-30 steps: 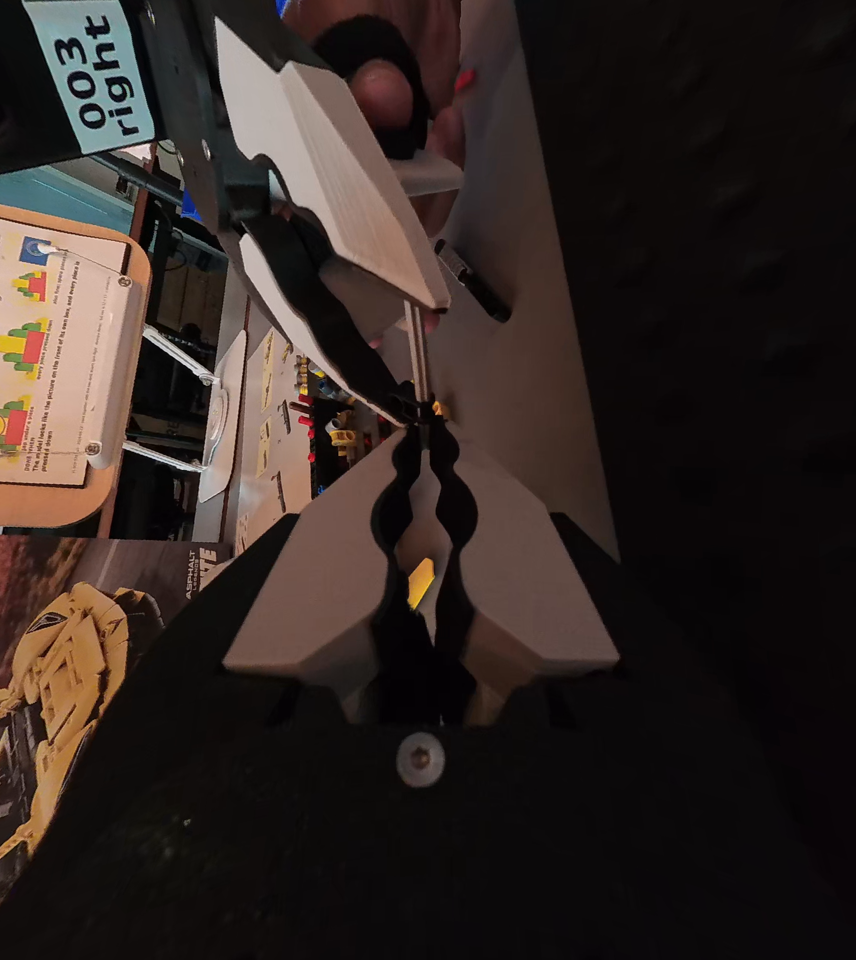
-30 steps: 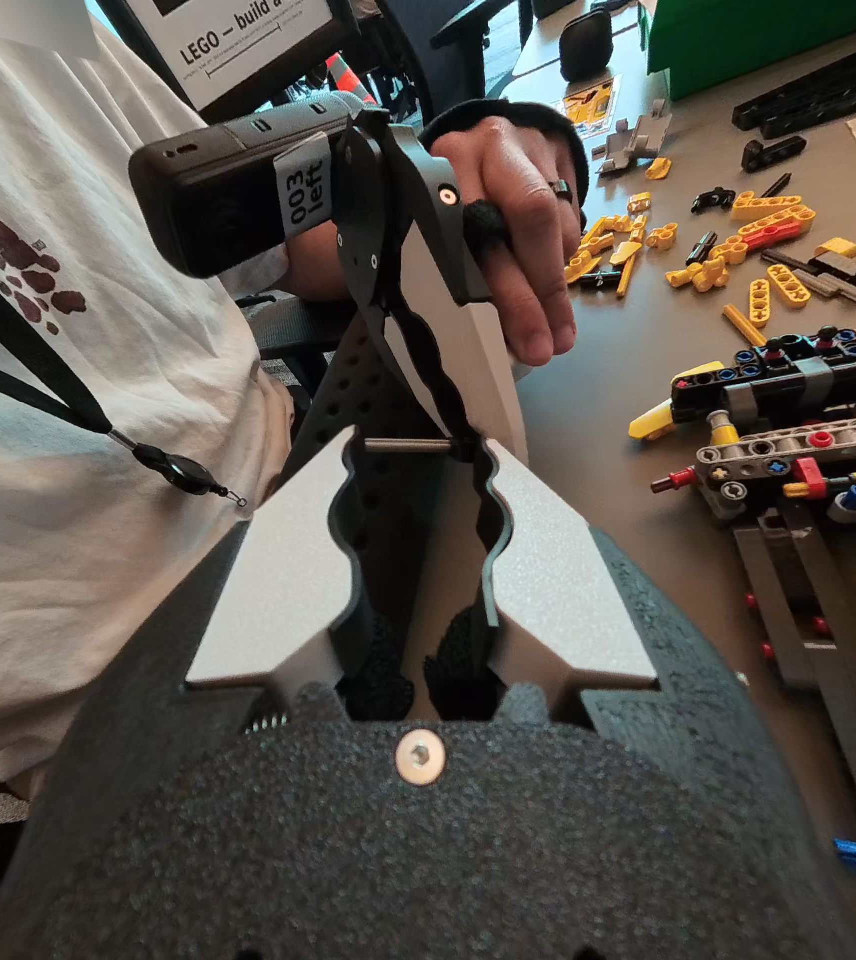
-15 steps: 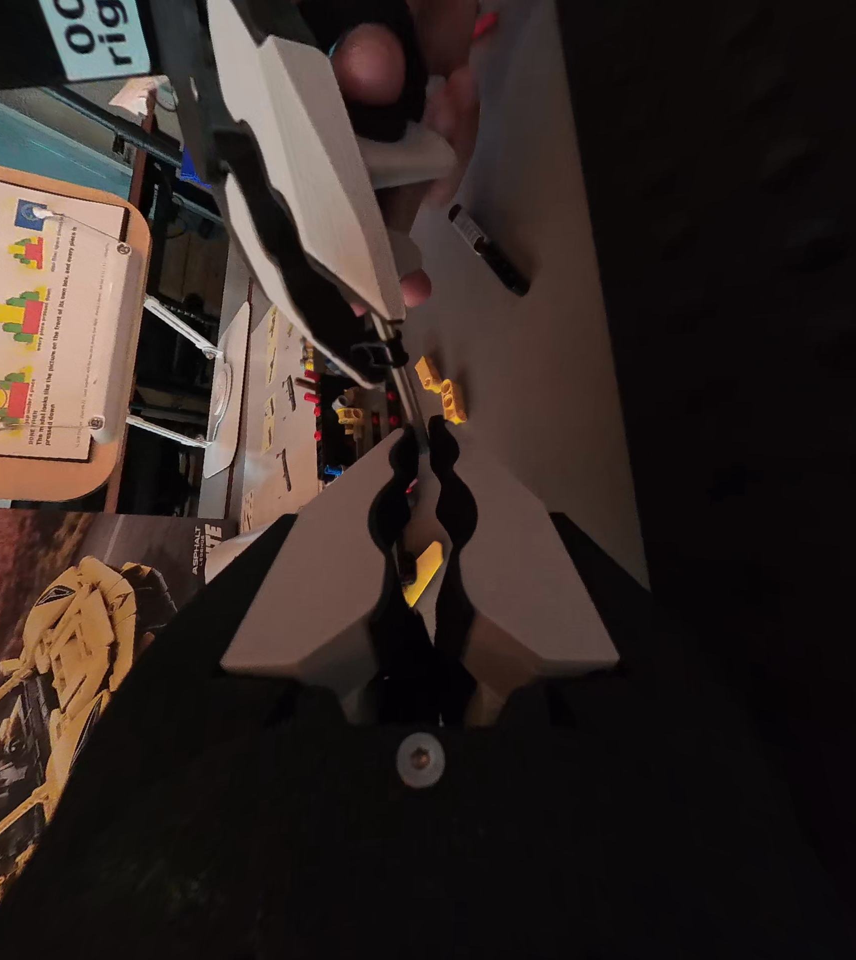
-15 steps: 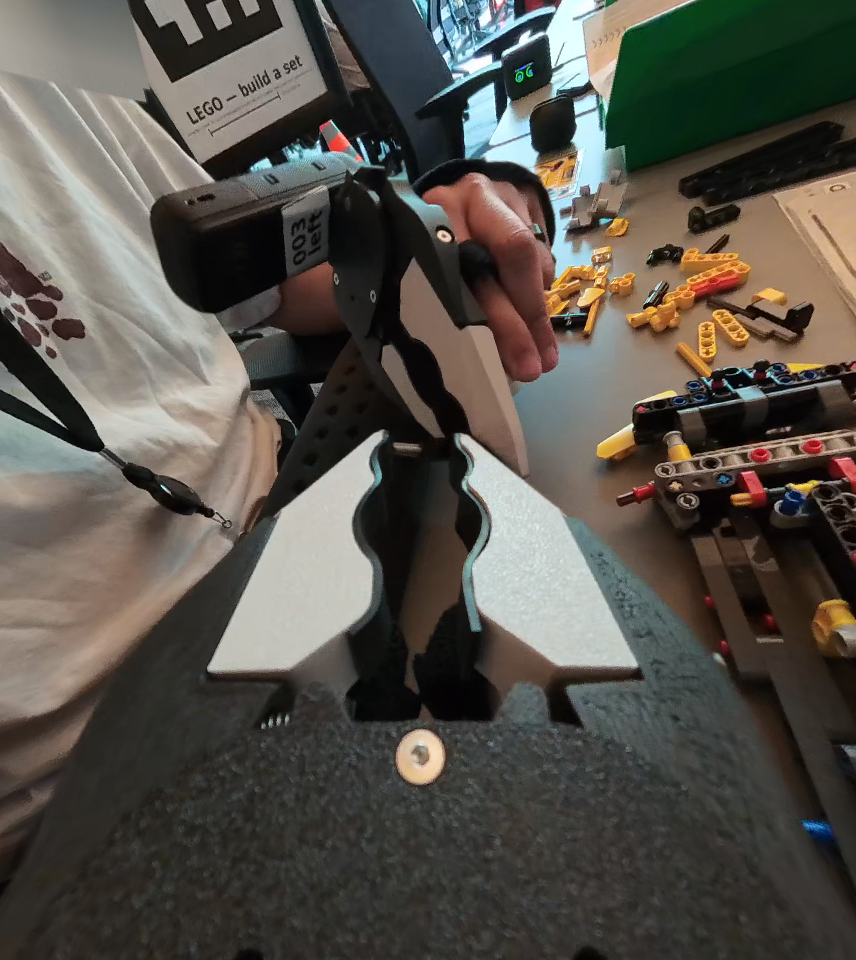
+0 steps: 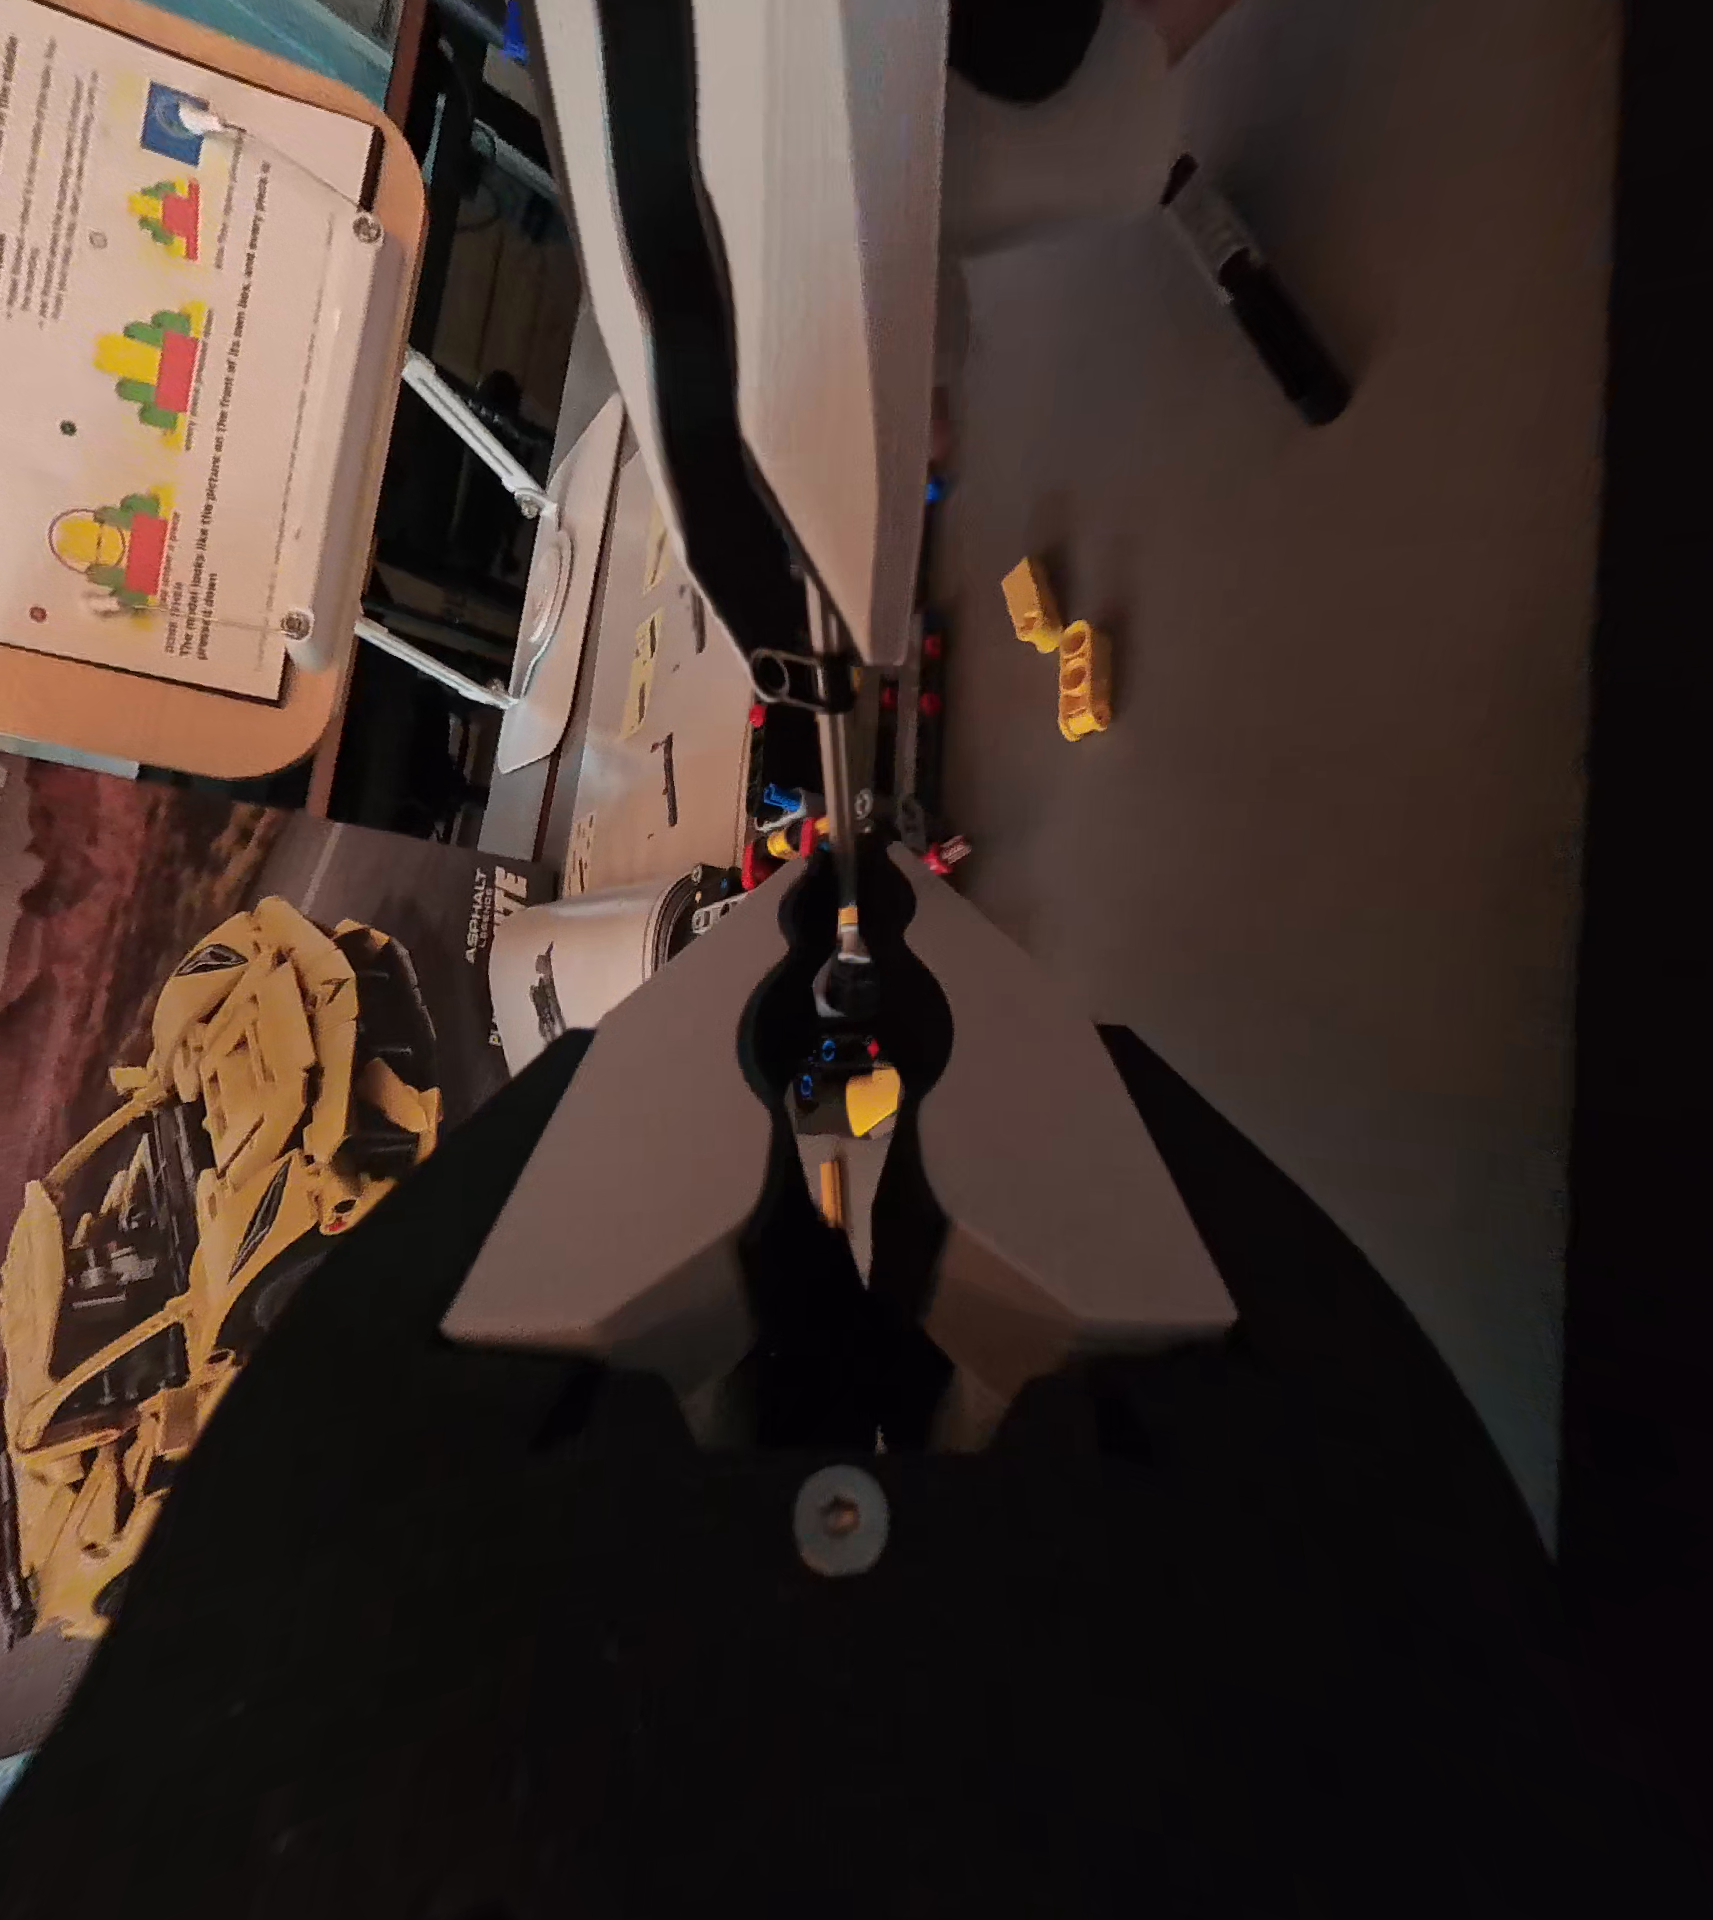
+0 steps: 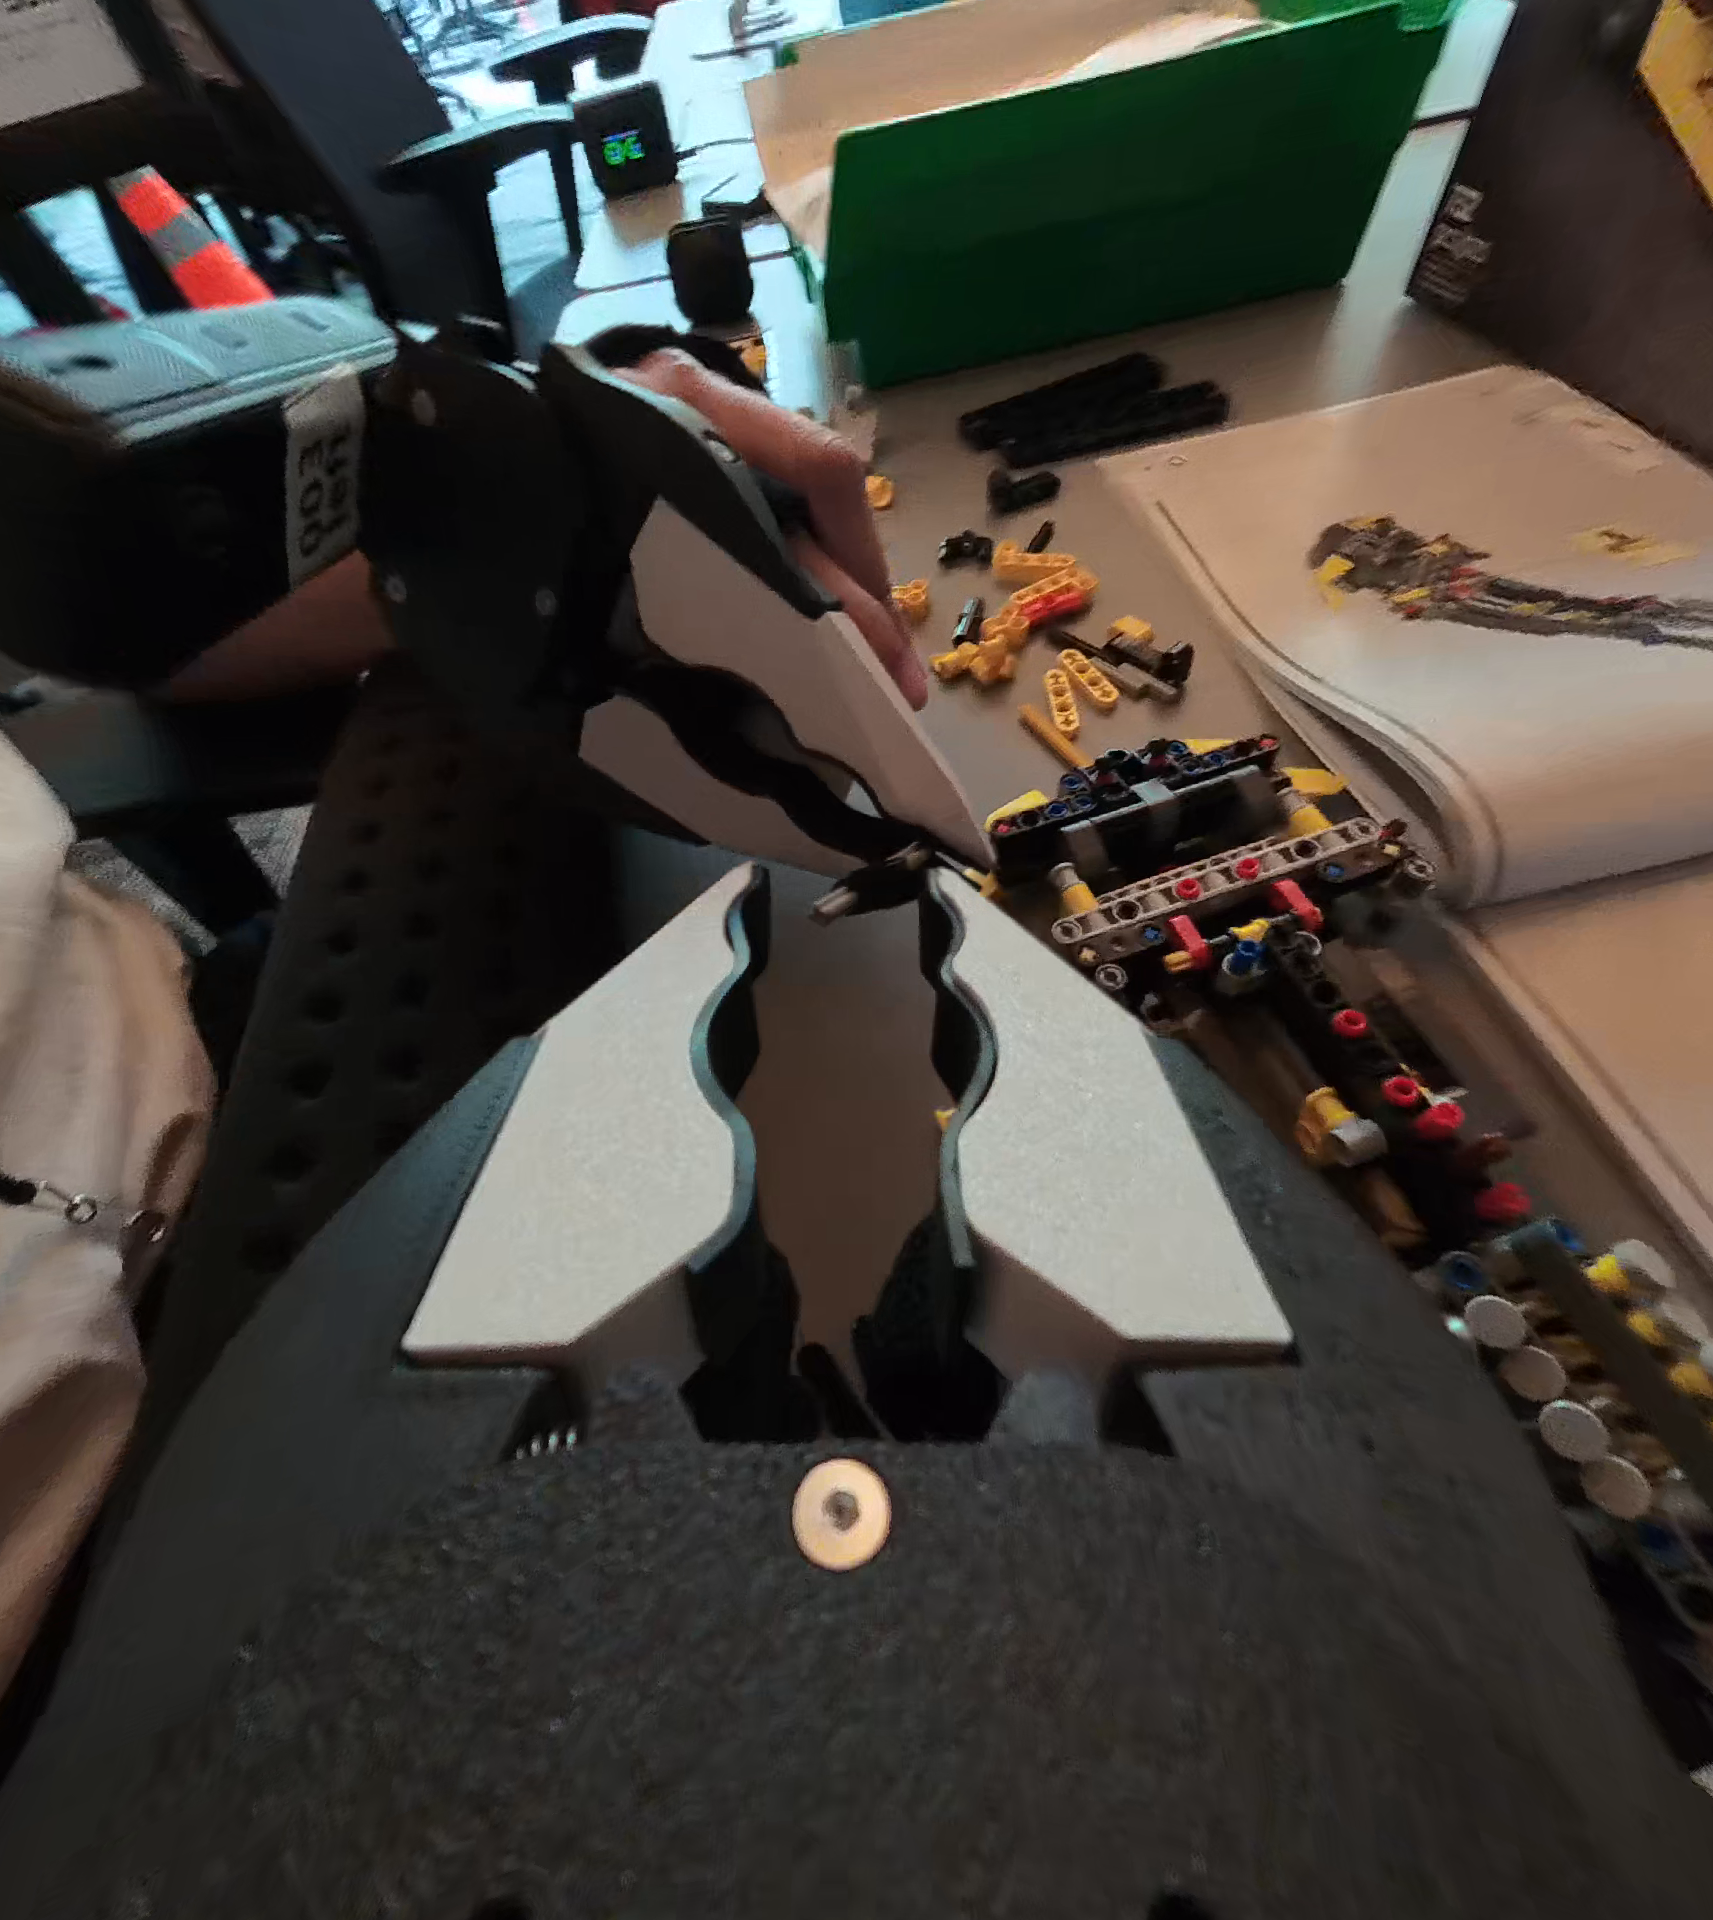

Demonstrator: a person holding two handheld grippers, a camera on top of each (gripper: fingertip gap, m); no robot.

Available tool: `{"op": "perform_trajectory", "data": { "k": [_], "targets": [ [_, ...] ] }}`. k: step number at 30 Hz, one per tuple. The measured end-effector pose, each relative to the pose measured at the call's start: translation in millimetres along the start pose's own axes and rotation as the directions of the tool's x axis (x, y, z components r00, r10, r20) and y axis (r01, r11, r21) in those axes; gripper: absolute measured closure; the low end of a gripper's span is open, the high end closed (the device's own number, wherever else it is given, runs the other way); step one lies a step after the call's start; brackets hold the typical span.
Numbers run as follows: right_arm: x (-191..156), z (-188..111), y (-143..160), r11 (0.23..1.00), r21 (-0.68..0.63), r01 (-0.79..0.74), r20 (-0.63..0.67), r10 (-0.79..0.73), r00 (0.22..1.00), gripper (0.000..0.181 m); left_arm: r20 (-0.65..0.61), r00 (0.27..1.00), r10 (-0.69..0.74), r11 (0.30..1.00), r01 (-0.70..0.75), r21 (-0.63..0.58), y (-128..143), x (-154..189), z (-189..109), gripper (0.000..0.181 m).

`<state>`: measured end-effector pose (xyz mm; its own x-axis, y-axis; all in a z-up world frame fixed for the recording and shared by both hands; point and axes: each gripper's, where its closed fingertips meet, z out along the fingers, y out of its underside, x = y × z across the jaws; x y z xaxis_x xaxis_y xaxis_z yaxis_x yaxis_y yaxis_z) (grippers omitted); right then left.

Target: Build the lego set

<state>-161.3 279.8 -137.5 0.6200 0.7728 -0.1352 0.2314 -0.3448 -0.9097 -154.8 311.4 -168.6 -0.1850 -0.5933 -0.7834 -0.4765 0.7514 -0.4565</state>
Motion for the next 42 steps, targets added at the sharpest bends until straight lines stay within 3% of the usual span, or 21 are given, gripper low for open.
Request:
{"op": "perform_trajectory", "data": {
  "k": [8, 10, 12, 13, 15, 18, 20, 23, 27, 29, 32, 35, 42],
  "targets": [
    [3, 2, 3, 0.975, 0.025, -0.219, -0.008, 0.219, 0.976, 0.170, 0.162, 0.978, 0.131, 0.991, -0.126, -0.041, -4, -13, -4, 0.179],
    [2, -3, -6, 0.961, 0.090, -0.260, 0.027, 0.258, 0.966, 0.172, 0.196, 0.980, 0.043, 0.999, -0.045, 0.009, -11, -22, -11, 0.177],
    [4, -13, -21, 0.915, 0.203, -0.349, 0.072, 0.341, 0.937, 0.172, 0.139, 0.963, -0.232, 0.968, 0.215, 0.130, -20, -34, -23, 0.175],
    [3, -17, -27, 0.885, 0.251, -0.392, 0.107, 0.377, 0.920, 0.173, 0.080, 0.912, -0.402, 0.903, 0.381, 0.196, -23, -43, -29, 0.172],
    [-1, -22, -36, 0.834, 0.321, -0.448, 0.168, 0.415, 0.894, 0.173, -0.136, 0.715, -0.686, 0.669, 0.693, 0.270, -30, -54, -36, 0.158],
    [-4, -26, -43, 0.806, 0.377, -0.456, 0.183, 0.417, 0.890, 0.173, -0.466, 0.383, -0.797, 0.308, 0.923, 0.232, -45, -56, -39, 0.149],
    [-8, -27, -48, 0.807, 0.404, -0.432, 0.181, 0.392, 0.902, 0.173, -0.598, 0.264, -0.757, 0.187, 0.964, 0.188, -56, -55, -44, 0.162],
    [-12, -24, -49, 0.811, 0.400, -0.427, 0.193, 0.381, 0.904, 0.173, -0.656, 0.191, -0.731, 0.098, 0.980, 0.176, -59, -59, -48, 0.175],
    [-13, -24, -48, 0.813, 0.395, -0.427, 0.201, 0.377, 0.904, 0.173, -0.692, 0.159, -0.704, 0.082, 0.986, 0.143, -59, -57, -49, 0.176],
    [-17, -17, -40, 0.848, 0.344, -0.403, 0.189, 0.358, 0.914, 0.172, -0.702, 0.186, -0.688, 0.111, 0.982, 0.151, -61, -56, -51, 0.177],
    [-21, -7, -20, 0.947, 0.192, -0.259, 0.110, 0.241, 0.964, 0.169, -0.688, 0.323, -0.650, 0.264, 0.945, 0.194, -67, -49, -55, 0.178],
    [-22, 0, -4, 0.991, 0.067, -0.114, 0.060, 0.110, 0.992, 0.170, -0.663, 0.437, -0.608, 0.409, 0.888, 0.211, -68, -39, -54, 0.178],
    [-23, 10, 22, 0.994, -0.107, -0.015, 0.084, 0.024, 0.996, 0.169, -0.629, 0.547, -0.552, 0.594, 0.788, 0.164, -60, -10, -42, 0.178]
  ]
}}
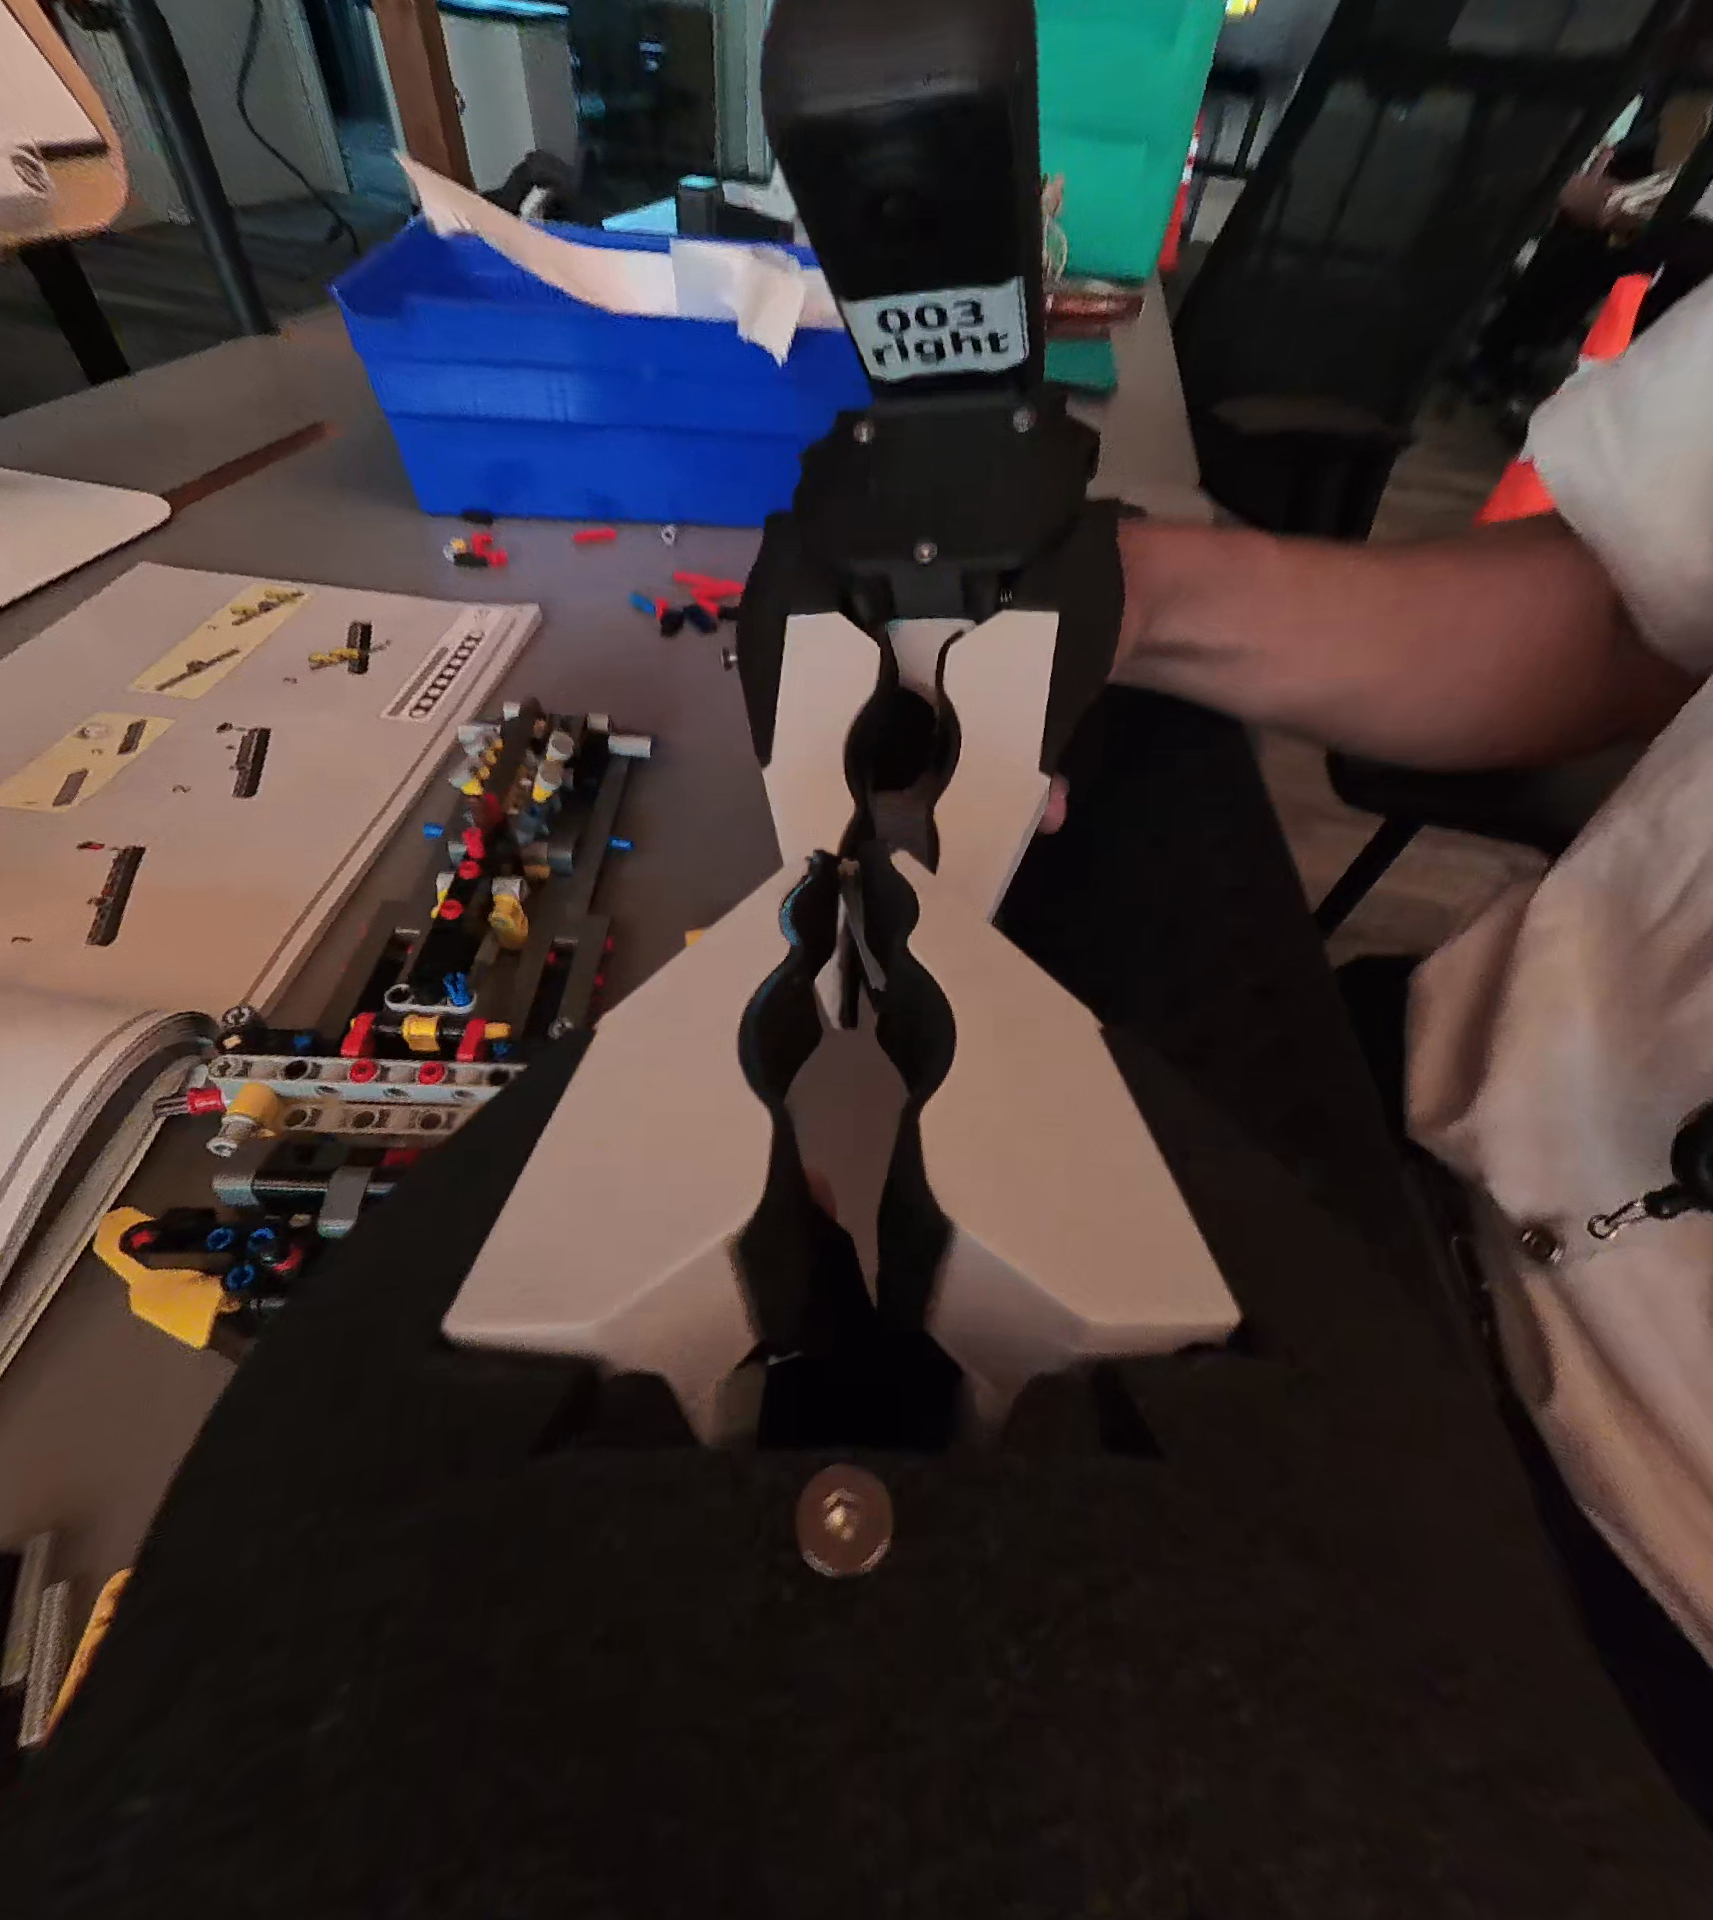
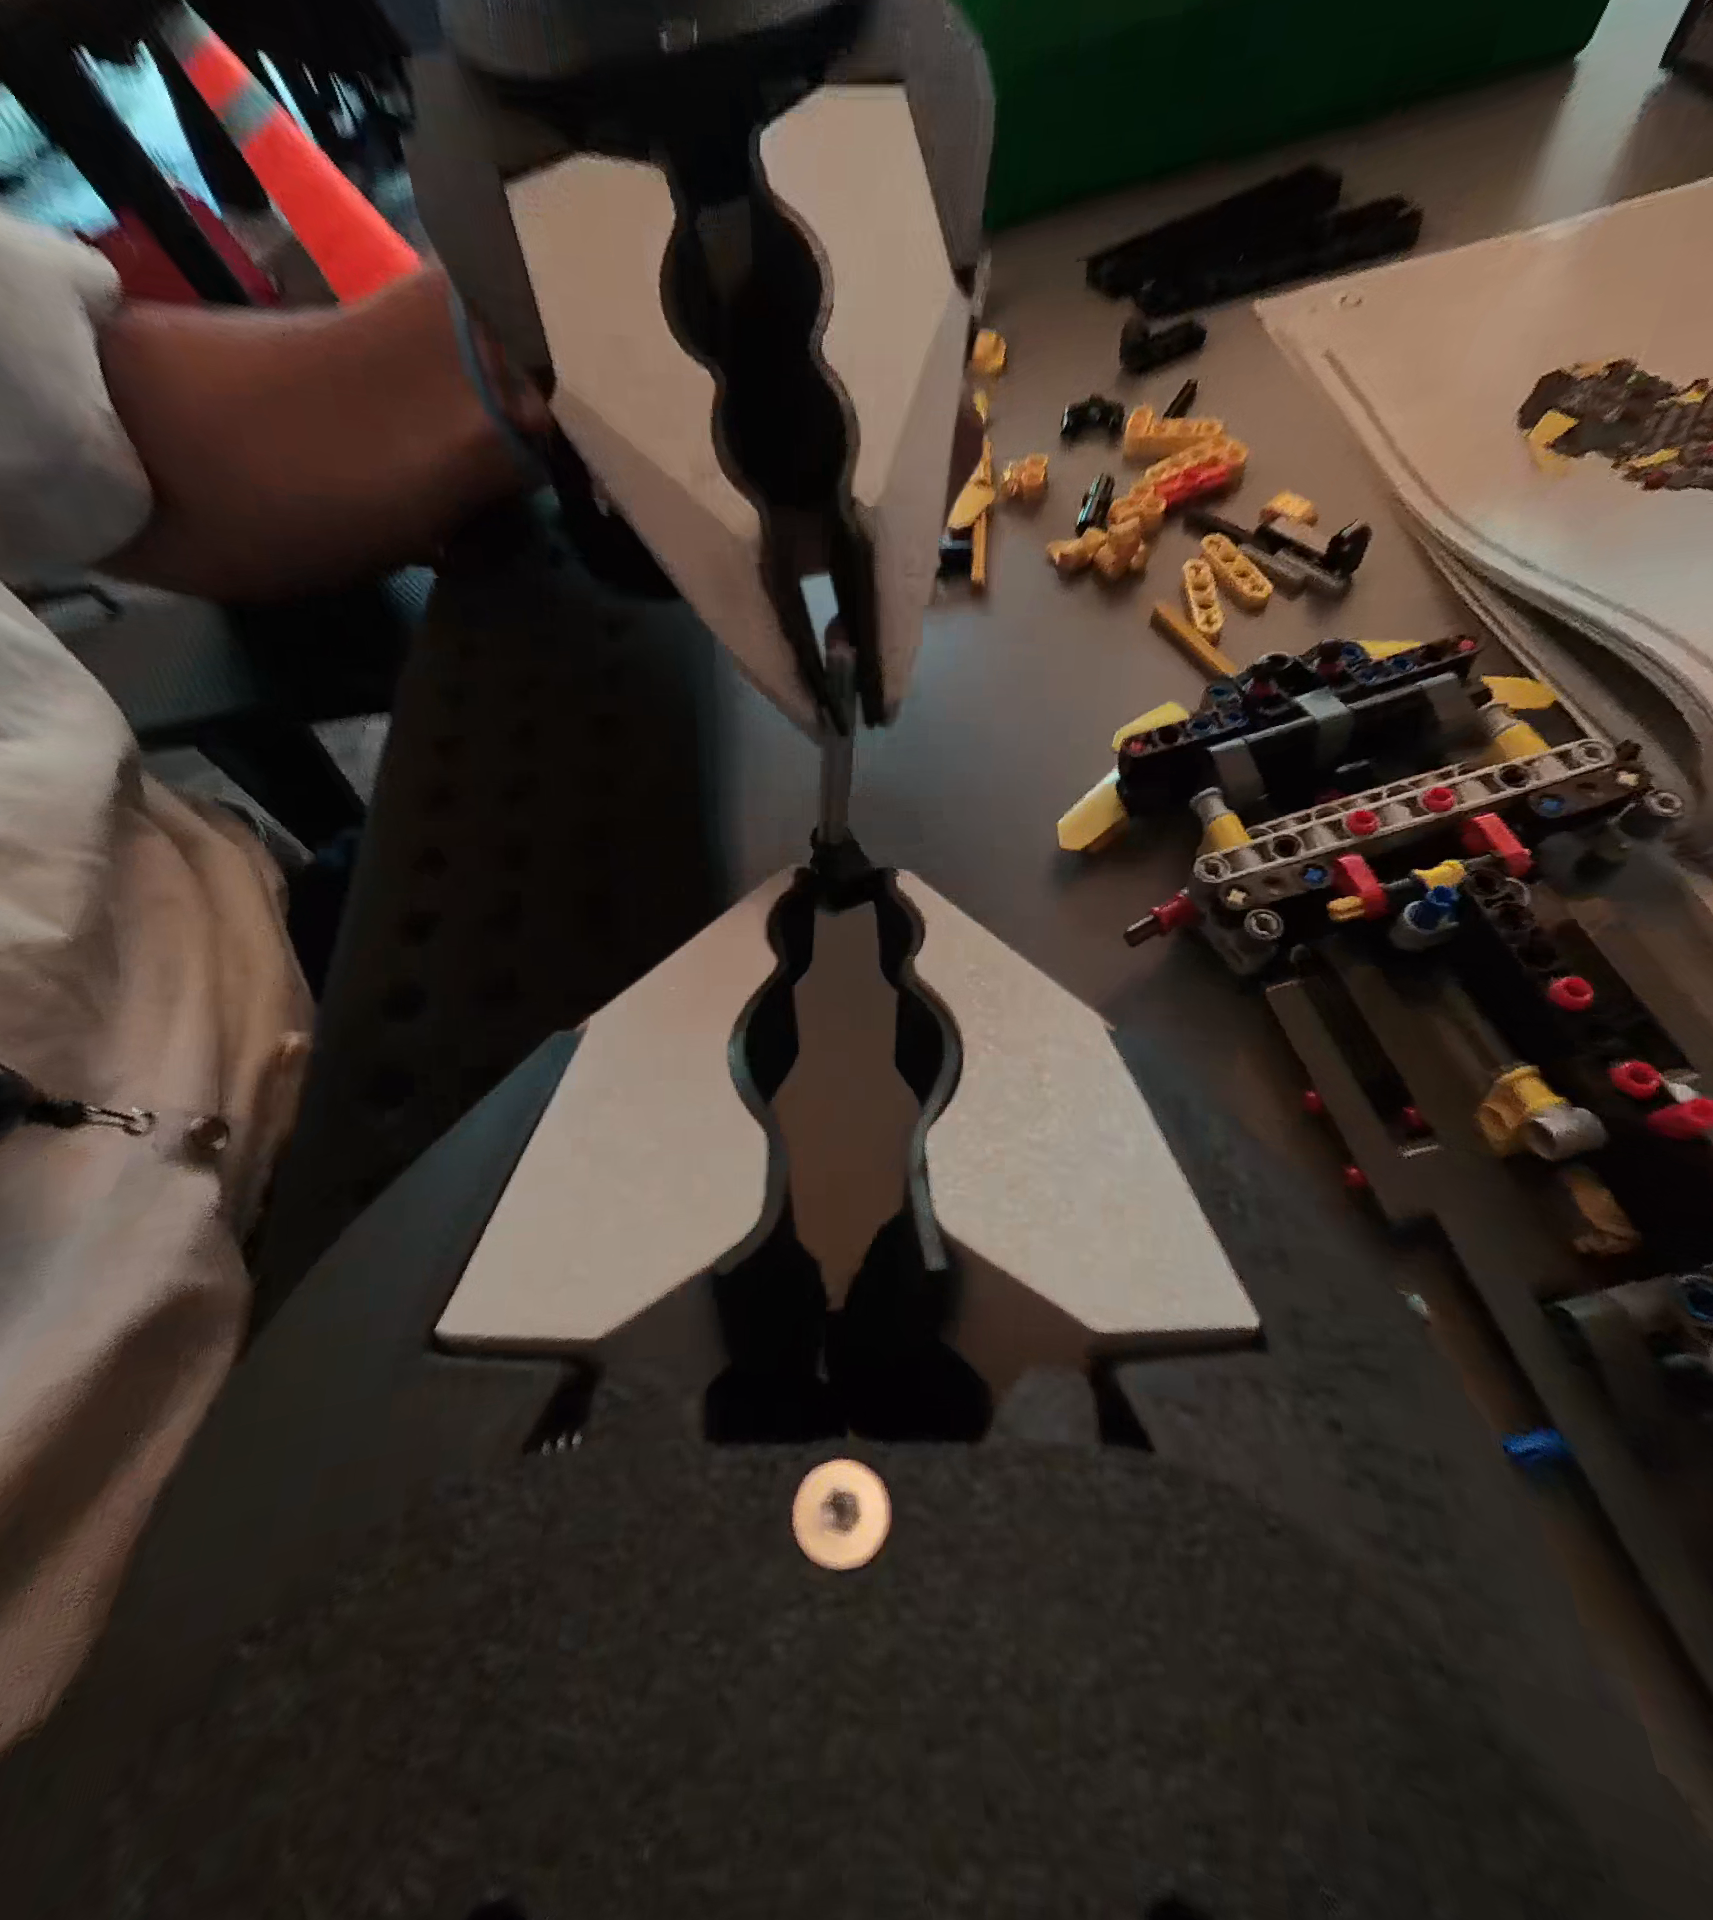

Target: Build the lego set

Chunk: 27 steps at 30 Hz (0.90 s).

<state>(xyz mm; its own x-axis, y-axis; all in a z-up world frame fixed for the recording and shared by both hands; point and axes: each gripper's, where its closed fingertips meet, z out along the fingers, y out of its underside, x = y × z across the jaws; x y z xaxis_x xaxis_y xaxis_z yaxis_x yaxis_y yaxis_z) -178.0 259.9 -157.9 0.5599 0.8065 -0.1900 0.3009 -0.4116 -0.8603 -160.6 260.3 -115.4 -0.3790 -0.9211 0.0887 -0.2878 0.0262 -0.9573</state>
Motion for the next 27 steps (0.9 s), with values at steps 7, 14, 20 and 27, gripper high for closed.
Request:
{"op": "perform_trajectory", "data": {
  "k": [7, 14, 20, 27],
  "targets": [
    [-3, 8, 11, 0.995, -0.062, 0.074, 0.002, -0.074, 0.997, 0.174, 0.019, 0.981, 0.191, 0.980, -0.190, -0.052, 14, 7, 8, 0.177],
    [-1, 6, 16, 0.998, -0.054, 0.039, 0.015, -0.039, 0.999, 0.174, 0.025, 0.978, 0.205, 0.978, -0.204, -0.053, 21, 9, 5, 0.178],
    [18, 1, 12, 1.000, -0.007, -0.011, -0.074, 0.010, 0.997, 0.172, 0.114, 0.953, 0.279, 0.960, -0.273, -0.065, 21, 3, 5, 0.178],
    [14, -36, -30, 0.886, 0.300, -0.353, 0.211, 0.299, 0.931, 0.147, 0.387, 0.668, 0.636, 0.750, -0.653, -0.105, -12, 9, -3, 0.178]
  ]
}}
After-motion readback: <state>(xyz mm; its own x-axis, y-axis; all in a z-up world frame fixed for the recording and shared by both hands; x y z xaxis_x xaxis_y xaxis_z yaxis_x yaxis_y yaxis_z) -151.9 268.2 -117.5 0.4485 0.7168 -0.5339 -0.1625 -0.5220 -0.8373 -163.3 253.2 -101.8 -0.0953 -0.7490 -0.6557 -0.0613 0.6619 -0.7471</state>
